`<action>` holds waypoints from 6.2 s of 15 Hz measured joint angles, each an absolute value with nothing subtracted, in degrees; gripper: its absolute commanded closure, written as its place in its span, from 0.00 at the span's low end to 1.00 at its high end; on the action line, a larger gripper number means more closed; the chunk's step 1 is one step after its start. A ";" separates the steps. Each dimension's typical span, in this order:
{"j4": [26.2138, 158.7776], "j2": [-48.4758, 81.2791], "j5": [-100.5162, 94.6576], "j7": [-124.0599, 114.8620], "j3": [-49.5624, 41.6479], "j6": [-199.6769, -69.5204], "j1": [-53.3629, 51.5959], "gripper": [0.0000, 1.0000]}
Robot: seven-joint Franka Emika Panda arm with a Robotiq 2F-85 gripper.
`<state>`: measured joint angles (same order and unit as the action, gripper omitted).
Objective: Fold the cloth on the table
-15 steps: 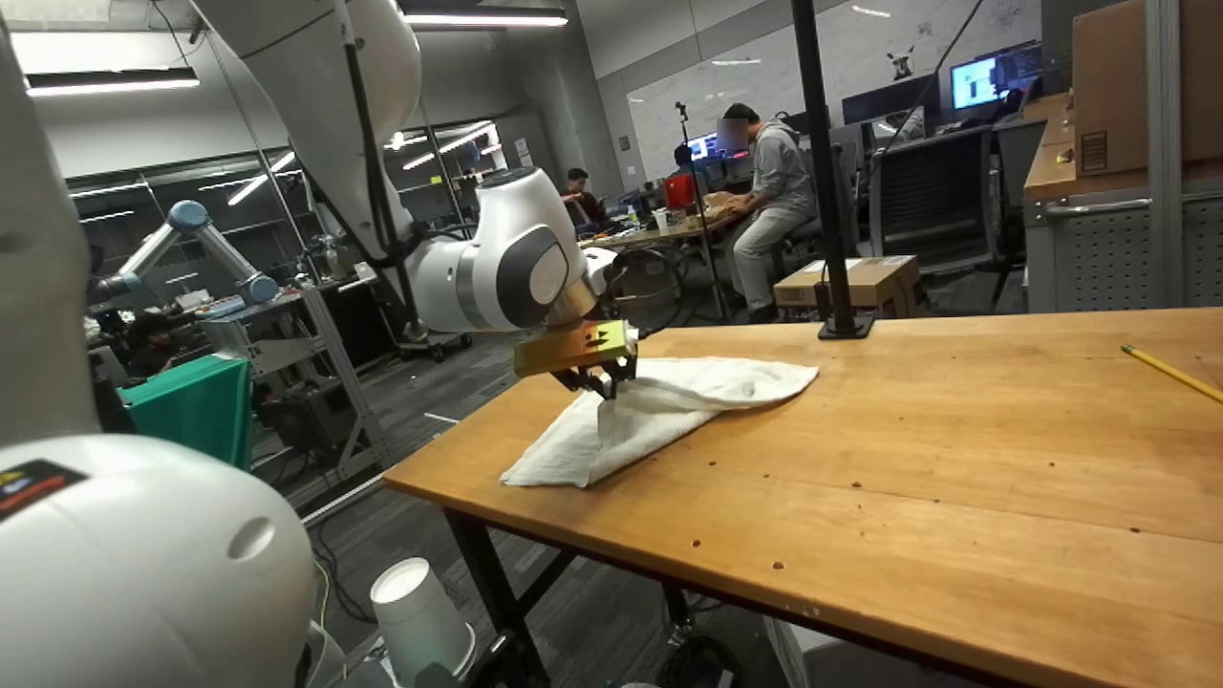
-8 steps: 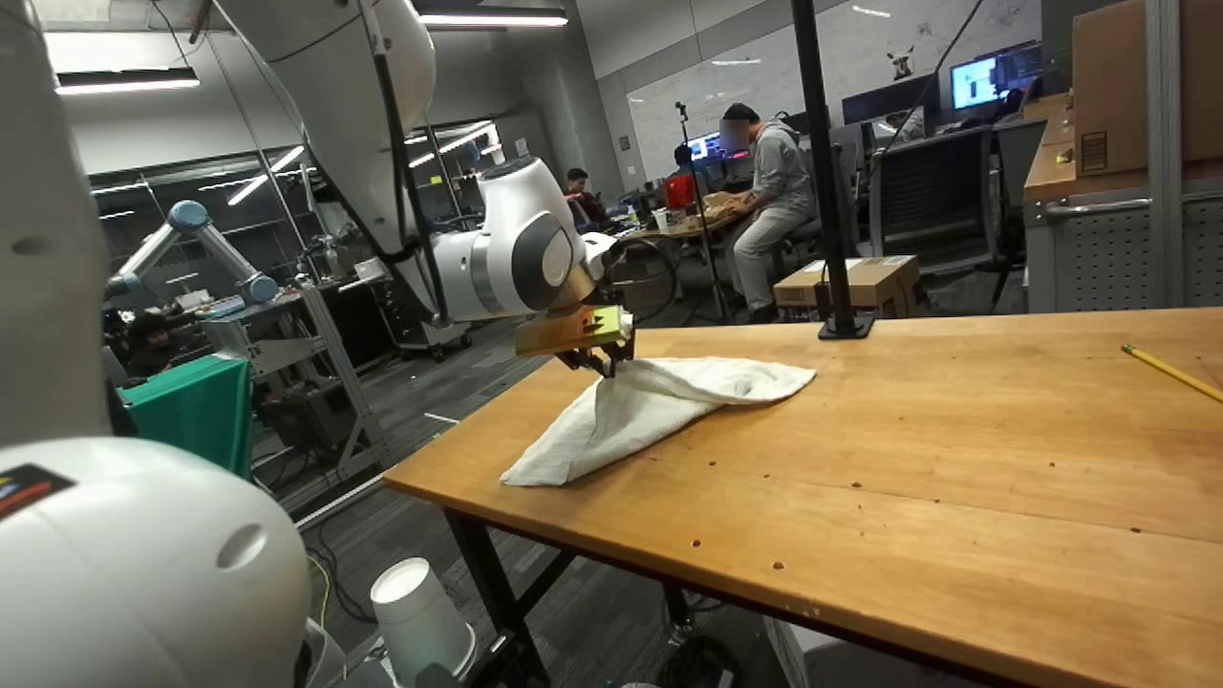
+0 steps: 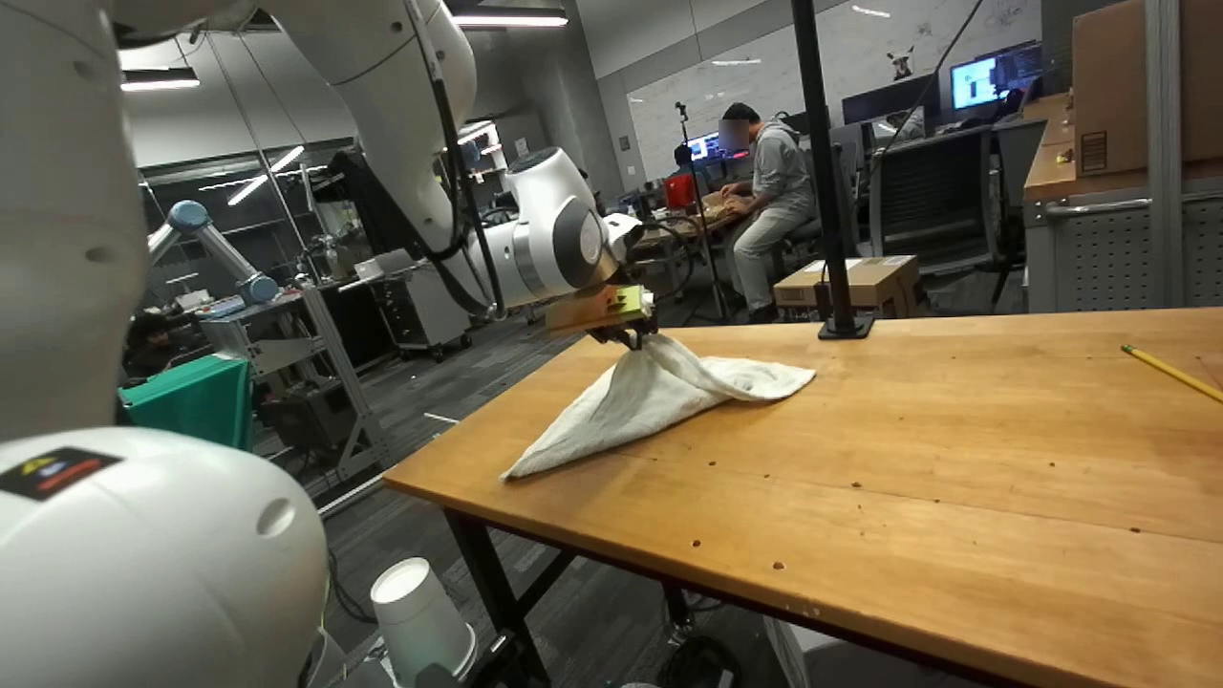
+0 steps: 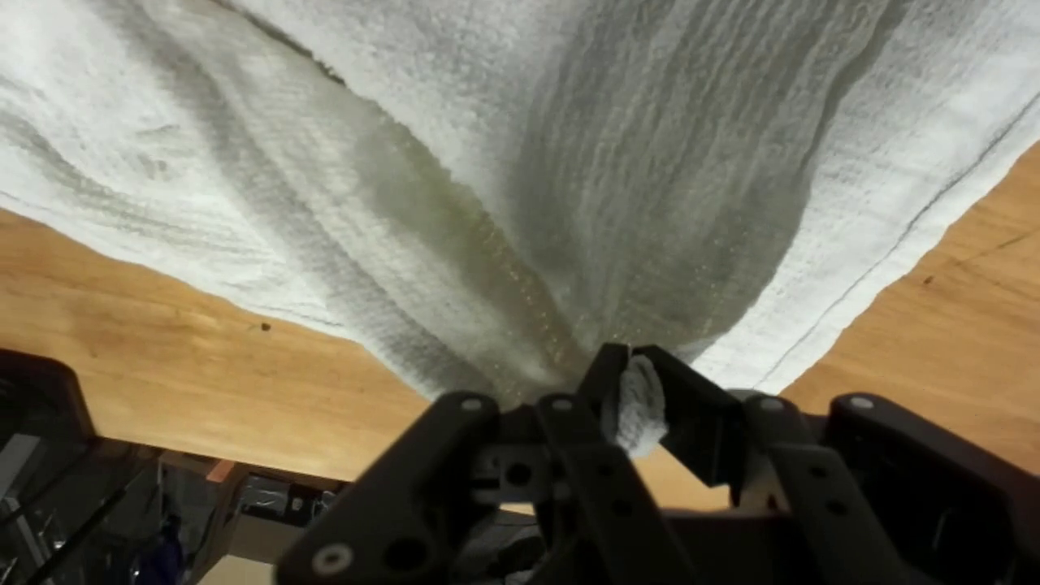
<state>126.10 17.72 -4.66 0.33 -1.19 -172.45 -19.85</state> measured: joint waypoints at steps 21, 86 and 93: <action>115.34 25.17 -11.95 -11.21 -6.14 -167.76 -31.66 0.91; 127.28 19.15 -14.75 -5.43 -2.73 -168.42 -17.00 0.00; 128.65 18.74 -14.75 -5.43 -1.85 -171.37 -17.11 0.00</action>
<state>128.65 18.74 -14.75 -5.43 -1.85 -171.37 -17.11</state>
